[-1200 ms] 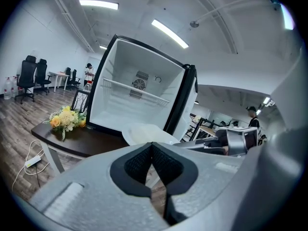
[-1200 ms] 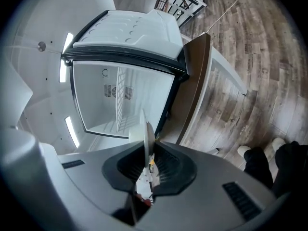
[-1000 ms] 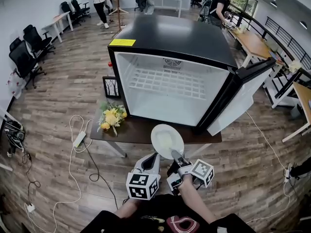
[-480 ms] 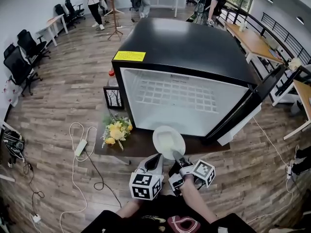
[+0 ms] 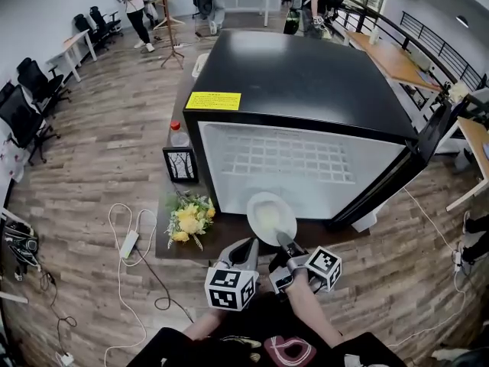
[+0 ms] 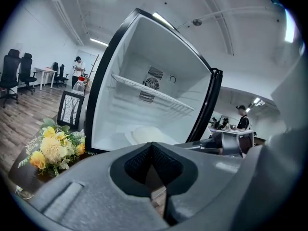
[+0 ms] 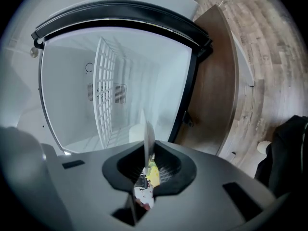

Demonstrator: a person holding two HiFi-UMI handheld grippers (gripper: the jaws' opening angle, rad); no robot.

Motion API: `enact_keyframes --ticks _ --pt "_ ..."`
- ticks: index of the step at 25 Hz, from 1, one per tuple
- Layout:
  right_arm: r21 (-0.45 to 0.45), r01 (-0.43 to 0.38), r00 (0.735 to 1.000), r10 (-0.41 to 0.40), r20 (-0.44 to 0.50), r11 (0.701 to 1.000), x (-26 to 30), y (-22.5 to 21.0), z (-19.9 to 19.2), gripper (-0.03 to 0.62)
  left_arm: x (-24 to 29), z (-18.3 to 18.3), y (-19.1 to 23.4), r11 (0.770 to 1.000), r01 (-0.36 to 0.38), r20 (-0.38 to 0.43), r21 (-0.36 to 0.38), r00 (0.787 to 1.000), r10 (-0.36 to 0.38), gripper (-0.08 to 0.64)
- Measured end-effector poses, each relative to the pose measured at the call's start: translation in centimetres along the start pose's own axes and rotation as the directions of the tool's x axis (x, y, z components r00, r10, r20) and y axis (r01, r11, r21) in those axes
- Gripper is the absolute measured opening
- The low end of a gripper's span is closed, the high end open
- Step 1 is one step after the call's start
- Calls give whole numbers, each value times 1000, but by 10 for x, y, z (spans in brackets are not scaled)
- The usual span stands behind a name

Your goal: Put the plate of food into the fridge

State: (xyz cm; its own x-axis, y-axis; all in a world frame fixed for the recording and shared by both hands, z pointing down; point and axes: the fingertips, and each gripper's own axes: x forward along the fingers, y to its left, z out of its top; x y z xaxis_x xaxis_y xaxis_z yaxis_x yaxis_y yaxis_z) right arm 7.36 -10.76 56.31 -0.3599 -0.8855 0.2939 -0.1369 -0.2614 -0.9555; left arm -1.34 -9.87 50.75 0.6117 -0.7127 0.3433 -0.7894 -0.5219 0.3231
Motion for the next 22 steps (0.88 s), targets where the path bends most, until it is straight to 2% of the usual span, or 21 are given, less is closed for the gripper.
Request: enact_keyframes --ticks 10,22 --pt "7 14 1000 -14 8 1000 26 5 9 51 11 7 18 1000 -15 -14 -22 1000 15 8" --pt "12 42 999 -42 -35 999 66 3 23 51 43 24 31 998 -59 -23 -37 998 58 8"
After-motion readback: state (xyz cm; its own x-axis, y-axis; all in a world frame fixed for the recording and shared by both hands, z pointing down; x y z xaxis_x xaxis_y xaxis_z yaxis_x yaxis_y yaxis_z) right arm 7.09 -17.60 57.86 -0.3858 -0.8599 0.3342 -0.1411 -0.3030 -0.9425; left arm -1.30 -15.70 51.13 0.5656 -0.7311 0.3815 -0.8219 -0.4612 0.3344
